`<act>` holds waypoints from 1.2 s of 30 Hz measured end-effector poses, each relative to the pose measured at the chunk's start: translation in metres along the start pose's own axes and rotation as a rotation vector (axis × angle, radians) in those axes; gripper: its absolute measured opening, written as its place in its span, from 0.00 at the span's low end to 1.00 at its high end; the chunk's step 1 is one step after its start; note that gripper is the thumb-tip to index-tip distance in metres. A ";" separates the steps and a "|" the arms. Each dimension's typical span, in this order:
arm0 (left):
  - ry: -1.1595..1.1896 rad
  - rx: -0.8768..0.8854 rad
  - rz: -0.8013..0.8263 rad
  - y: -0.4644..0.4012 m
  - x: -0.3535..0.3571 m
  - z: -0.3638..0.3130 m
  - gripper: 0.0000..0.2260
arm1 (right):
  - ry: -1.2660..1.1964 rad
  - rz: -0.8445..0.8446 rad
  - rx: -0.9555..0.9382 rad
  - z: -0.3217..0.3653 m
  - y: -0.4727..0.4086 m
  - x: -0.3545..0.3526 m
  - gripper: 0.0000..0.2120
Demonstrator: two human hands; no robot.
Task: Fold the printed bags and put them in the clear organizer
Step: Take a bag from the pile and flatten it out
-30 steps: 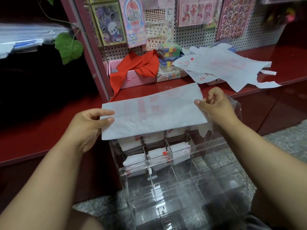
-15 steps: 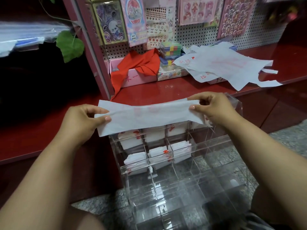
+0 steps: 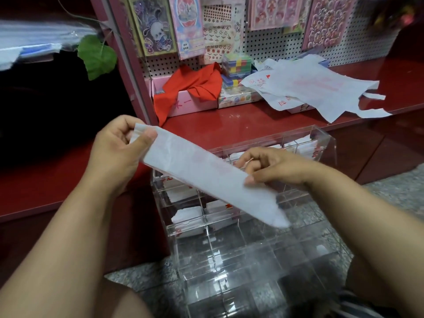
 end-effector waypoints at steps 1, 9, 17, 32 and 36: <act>0.004 0.010 0.030 0.000 0.005 0.000 0.10 | 0.010 0.036 -0.006 -0.002 -0.002 0.011 0.16; 0.633 -0.298 0.082 0.008 0.037 0.005 0.05 | -0.083 -0.174 -0.153 -0.001 -0.010 0.038 0.03; 0.257 -0.441 0.391 0.052 0.099 0.013 0.04 | -0.291 -0.385 -0.260 0.004 -0.009 0.031 0.06; -0.166 0.136 -0.080 0.045 0.058 -0.044 0.08 | -0.209 -0.439 -0.622 0.060 0.027 0.034 0.07; 0.044 0.110 0.022 0.043 0.063 -0.046 0.06 | -0.226 -0.454 -0.619 0.062 0.029 0.031 0.06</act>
Point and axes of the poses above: each hand's wrist, its own y-axis away from the middle knuckle, its own x-axis out of the palm, z = x × y, the point moved 6 cm from there along -y, towards the middle knuckle, and after that the axes turned 14 degrees about -y, right-handed, at the moved point
